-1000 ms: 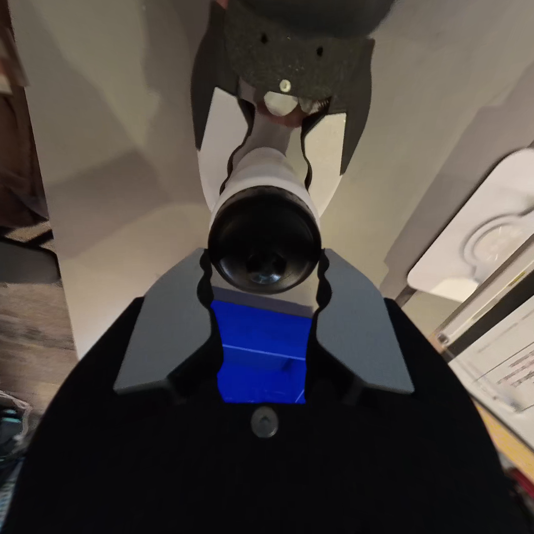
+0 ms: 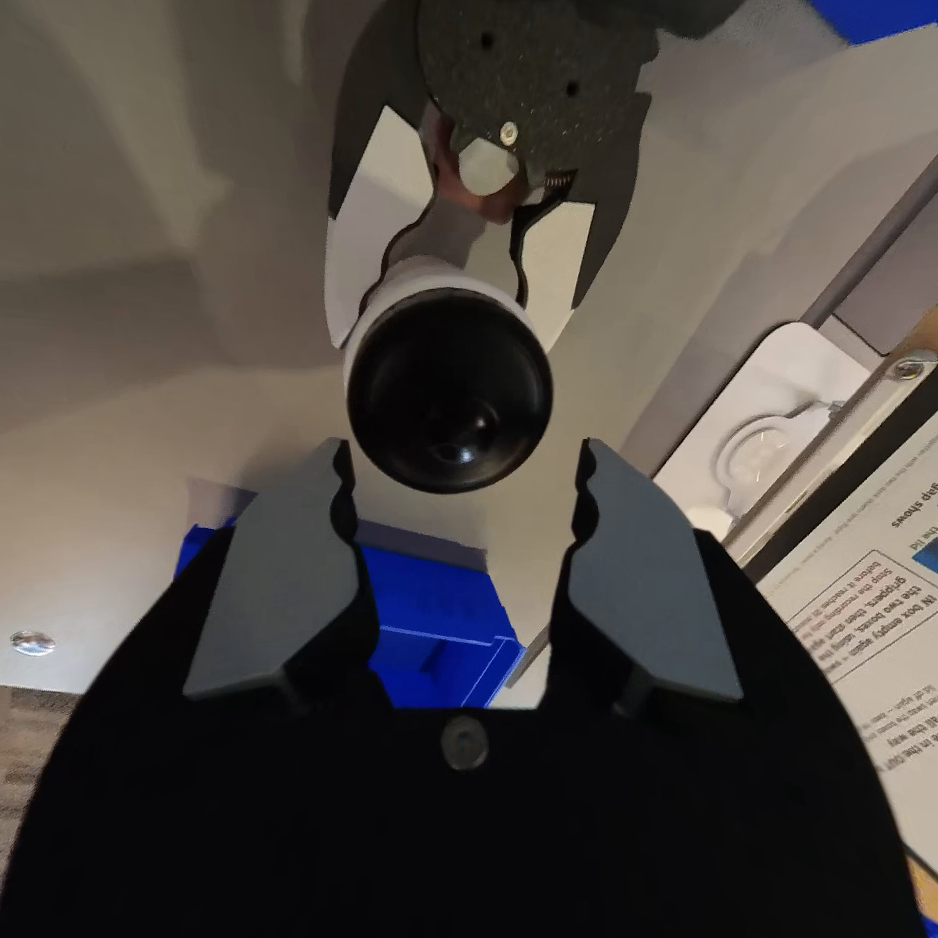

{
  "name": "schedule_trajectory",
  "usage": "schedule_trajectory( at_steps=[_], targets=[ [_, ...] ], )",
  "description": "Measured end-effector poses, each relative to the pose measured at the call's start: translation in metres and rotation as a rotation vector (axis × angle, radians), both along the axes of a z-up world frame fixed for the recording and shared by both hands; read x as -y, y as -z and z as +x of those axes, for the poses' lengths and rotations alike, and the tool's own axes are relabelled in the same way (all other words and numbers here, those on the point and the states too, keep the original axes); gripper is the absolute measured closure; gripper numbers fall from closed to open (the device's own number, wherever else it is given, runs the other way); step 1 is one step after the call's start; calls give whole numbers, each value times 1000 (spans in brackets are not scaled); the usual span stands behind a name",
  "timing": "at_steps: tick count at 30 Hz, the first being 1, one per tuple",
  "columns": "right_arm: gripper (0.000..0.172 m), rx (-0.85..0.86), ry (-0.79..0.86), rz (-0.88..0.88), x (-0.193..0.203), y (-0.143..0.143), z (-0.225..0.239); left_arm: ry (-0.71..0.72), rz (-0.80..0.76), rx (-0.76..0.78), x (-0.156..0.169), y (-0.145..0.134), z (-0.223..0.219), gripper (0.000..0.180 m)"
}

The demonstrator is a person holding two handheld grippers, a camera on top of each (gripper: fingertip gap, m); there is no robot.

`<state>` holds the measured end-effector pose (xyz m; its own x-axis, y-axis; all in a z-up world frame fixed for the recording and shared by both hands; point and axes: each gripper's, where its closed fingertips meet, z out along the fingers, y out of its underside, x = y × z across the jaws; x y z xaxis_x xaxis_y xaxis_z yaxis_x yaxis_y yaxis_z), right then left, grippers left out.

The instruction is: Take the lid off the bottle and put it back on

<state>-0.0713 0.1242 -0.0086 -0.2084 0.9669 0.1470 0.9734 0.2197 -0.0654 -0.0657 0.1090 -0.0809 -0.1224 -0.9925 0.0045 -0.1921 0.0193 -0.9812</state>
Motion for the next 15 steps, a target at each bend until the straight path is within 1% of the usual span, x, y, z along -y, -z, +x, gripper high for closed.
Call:
schedule_trajectory(
  at_steps=[2, 3, 5, 9, 15],
  targets=[
    [92, -40, -15, -32, 0, -2, -6, 1, -5, 1, 0, 0, 0, 96],
    [97, -46, -11, -67, 3, -2, -7, 1, -7, 1, -1, 0, -1, 96],
    [102, -40, -7, -114, 7, 0, -9, 0, -6, 0, -1, 0, -1, 96],
    [103, -7, 33, -135, 7, 0, -8, -3, -10, -9, 0, 0, 0, 96],
    [104, 28, 132, -110, 11, -1, -5, -1, 2, -15, 2, 1, 1, 96]
  ],
)
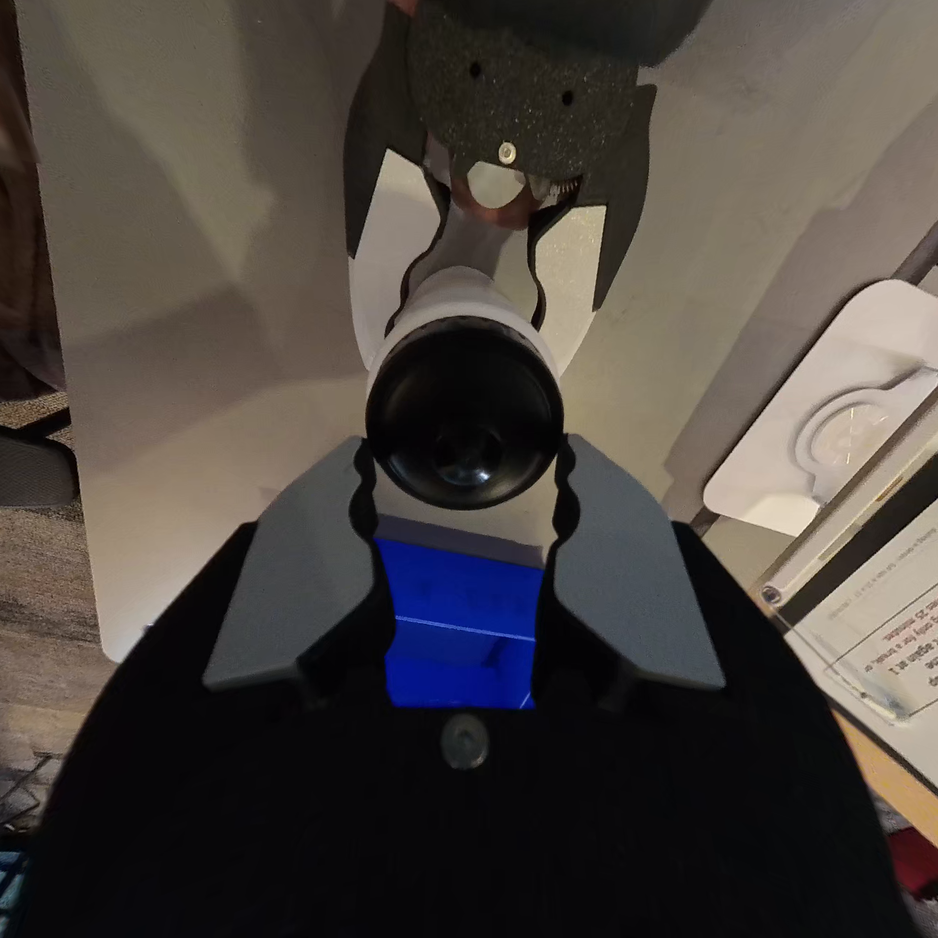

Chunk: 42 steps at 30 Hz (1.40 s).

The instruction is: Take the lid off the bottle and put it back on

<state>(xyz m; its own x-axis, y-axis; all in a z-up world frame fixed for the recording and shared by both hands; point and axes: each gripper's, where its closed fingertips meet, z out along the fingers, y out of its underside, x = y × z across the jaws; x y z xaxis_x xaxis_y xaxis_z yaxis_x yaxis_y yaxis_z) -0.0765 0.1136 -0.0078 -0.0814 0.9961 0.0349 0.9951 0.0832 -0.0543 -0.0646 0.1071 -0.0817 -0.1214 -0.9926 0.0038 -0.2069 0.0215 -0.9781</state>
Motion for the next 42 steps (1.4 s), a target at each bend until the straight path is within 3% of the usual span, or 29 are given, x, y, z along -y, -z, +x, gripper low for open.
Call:
schedule_trajectory(
  at_steps=[7, 22, 26, 30, 33, 35, 39, 42],
  targets=[
    [104, -16, 79, -8, 0, 0, 1, -5, -7, -3, -1, 0, 0, 96],
    [103, -51, 92, 1, 0, 0, 0, -7, 0, -4, -1, 0, 1, 96],
    [88, -119, 141, -17, 12, -11, 4, -16, 14, -9, 1, 0, 2, 96],
    [87, -390, 243, 146, 15, -50, 0, -17, 6, -7, 0, 0, 1, 96],
    [88, -746, 356, 230, 31, -70, -10, -17, 6, -5, 0, 0, 1, 96],
    [91, -951, 452, 284, 43, -58, -13, -15, 1, -2, -1, 0, 1, 96],
    [85, -1273, 501, 490, 76, -4, -27, -13, -5, 3, -1, 0, 1, 96],
    [91, -1446, 632, 646, 95, 13, -29, -14, -6, 5, -1, 0, 1, 96]
  ],
)
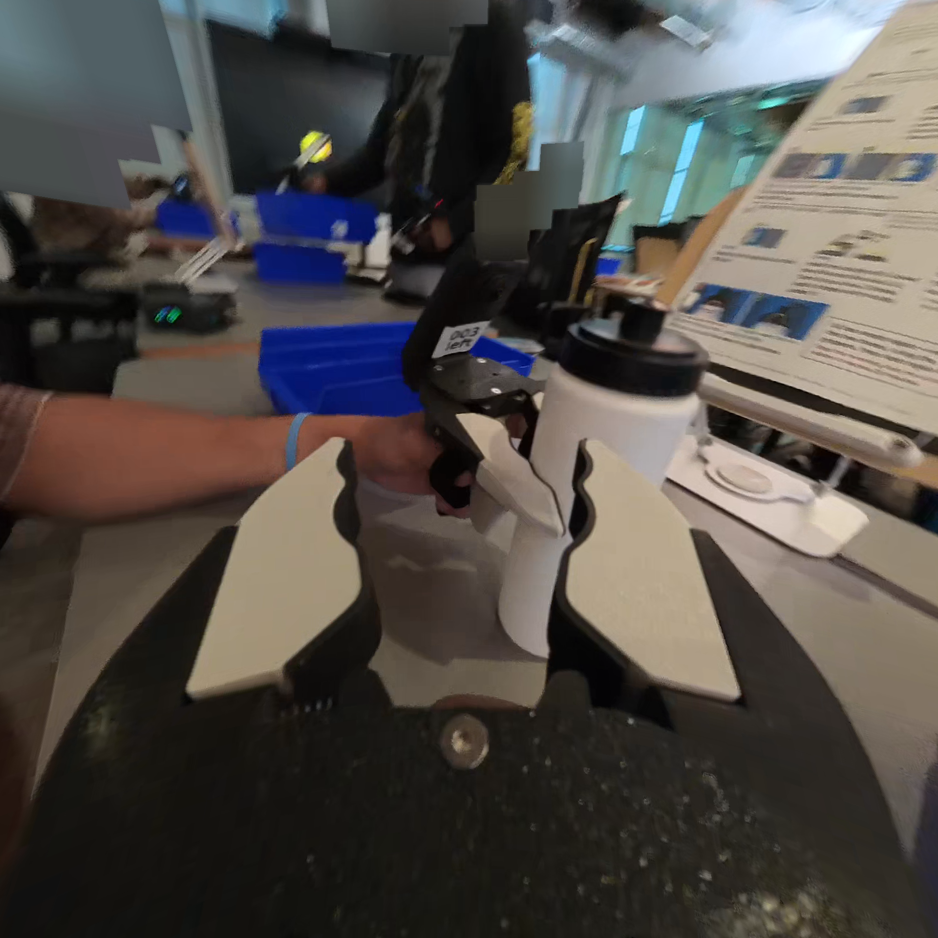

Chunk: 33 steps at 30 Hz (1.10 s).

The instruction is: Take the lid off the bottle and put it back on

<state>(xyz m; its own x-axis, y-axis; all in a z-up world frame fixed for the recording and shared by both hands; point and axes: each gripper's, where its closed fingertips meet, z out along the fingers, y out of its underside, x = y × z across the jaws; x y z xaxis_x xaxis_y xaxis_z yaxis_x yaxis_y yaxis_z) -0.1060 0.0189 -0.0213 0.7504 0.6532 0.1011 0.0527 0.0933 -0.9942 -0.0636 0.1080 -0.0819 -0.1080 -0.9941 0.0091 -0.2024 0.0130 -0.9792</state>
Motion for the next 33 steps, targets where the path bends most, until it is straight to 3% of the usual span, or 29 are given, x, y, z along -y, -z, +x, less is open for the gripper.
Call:
schedule_trajectory(
  at_steps=[2, 9, 10, 12, 17, 19, 21, 23, 25, 27, 28, 30, 33],
  targets=[
    [97, -93, 103, 14, 6, 5, 9, -2, -2, -2, 0, 0, 0, 96],
    [96, -123, 284, -133, -5, 37, 63, -19, -19, 2, 0, -1, -2, 96],
    [94, -115, 295, -147, -9, 42, 68, -44, -28, 2, -2, -2, -2, 92],
    [89, -84, 307, -181, -20, 52, 74, -71, -58, 16, 0, -7, -6, 63],
    [74, -47, 153, -257, -60, 63, 58, -241, -137, 33, 16, -16, -41, 62],
    [60, -49, 68, -274, -74, 63, 44, -322, -198, 51, 34, -11, -66, 63],
    [59, -55, -2, -244, -85, 57, 29, -379, -270, 42, 59, 0, -91, 68],
    [60, -45, -56, -213, -96, 57, 13, -386, -350, 48, 88, 6, -113, 69],
    [83, -3, -85, -242, -104, 65, 0, -412, -370, 66, 111, 9, -132, 74],
    [88, 26, -73, -259, -109, 66, -2, -449, -339, 66, 124, 9, -146, 77],
    [88, 23, -41, -261, -110, 59, 2, -467, -316, 66, 128, 7, -151, 78],
    [89, -33, -2, -211, -100, 20, 14, -492, -277, 67, 132, 5, -158, 82],
    [89, -43, 117, -114, -71, -73, 53, -494, -268, 45, 135, 9, -162, 84]
  ],
)
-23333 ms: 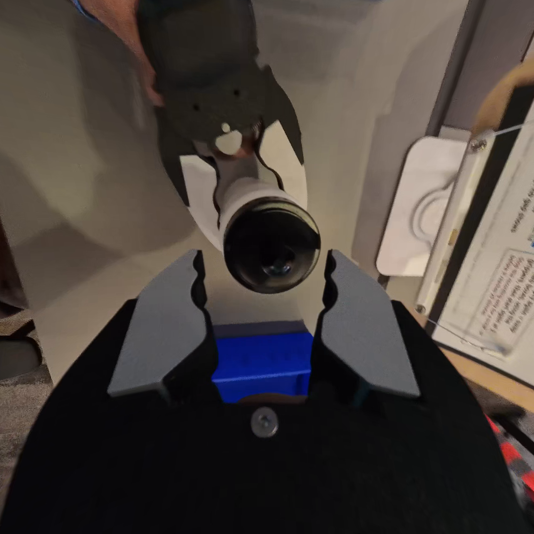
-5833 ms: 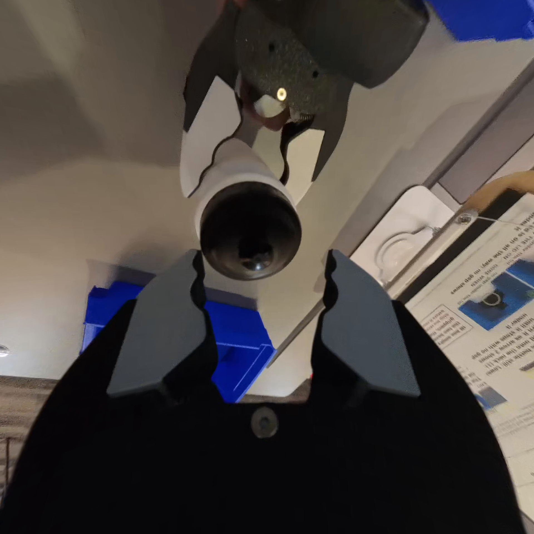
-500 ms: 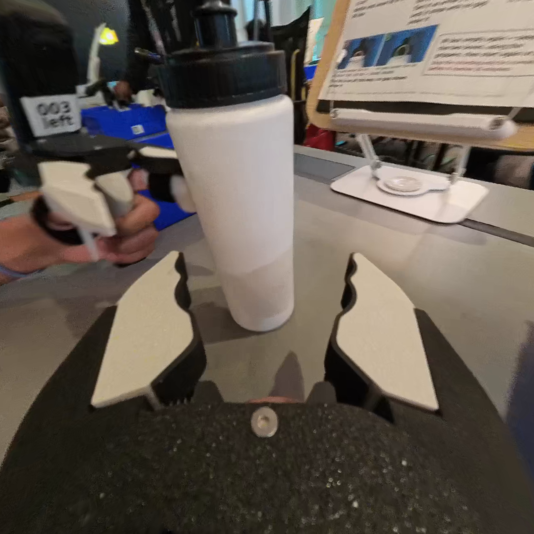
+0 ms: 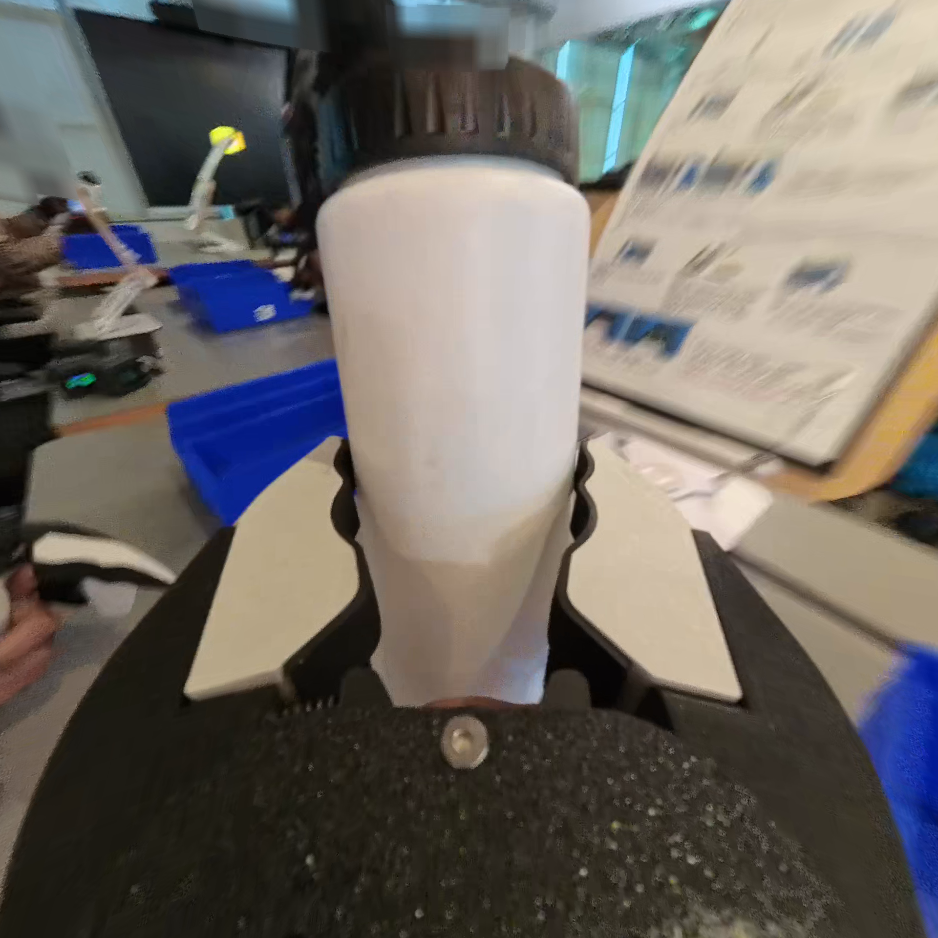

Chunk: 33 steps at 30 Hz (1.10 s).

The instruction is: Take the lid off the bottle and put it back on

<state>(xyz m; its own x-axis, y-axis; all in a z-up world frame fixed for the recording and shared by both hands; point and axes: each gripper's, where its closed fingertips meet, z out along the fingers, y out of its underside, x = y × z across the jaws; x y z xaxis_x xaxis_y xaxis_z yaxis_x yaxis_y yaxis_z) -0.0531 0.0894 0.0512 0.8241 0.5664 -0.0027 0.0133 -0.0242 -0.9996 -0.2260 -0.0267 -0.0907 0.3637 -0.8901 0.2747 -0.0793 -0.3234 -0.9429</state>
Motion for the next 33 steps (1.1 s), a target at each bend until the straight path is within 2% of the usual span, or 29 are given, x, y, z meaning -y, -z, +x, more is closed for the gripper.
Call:
schedule_trajectory(
  at_steps=[2, 4, 6, 7, 10, 15, 17, 19, 22, 26, 27, 30, 33],
  targets=[
    [89, 42, 158, 79, 18, -63, 48, -9, -7, -40, -2, 8, -2, 85],
    [89, 82, 330, 81, 30, -105, 104, -19, 7, -74, -4, 12, -4, 84],
    [89, 75, 487, 37, 34, -125, 161, -27, 30, -82, -4, 10, -5, 84],
    [89, 91, 540, -46, 32, -118, 186, -23, 39, -80, -3, 7, -4, 85],
    [89, 129, 642, -359, 14, -56, 246, -14, 69, -83, -1, 1, 1, 85],
    [90, 188, 716, -944, 0, 115, 298, 12, 64, -117, 1, 9, 9, 86],
    [90, 188, 719, -1106, 2, 166, 304, 16, 53, -129, 0, 15, 10, 86],
    [90, 225, 725, -1210, 3, 200, 309, 15, 36, -142, -1, 21, 10, 86],
    [87, 244, 762, -1298, 3, 229, 316, 5, 41, -157, -4, 23, 8, 85],
    [89, 283, 776, -1256, 0, 216, 319, -33, 55, -144, -11, 17, 1, 85],
    [82, 284, 783, -1215, 1, 204, 318, -51, 57, -134, -13, 13, -3, 85],
    [83, 256, 840, -920, 19, 136, 315, -125, 60, -91, -17, -1, -19, 86],
    [84, 172, 813, -587, 67, 73, 291, -253, 67, -73, -15, -12, -52, 86]
  ],
)
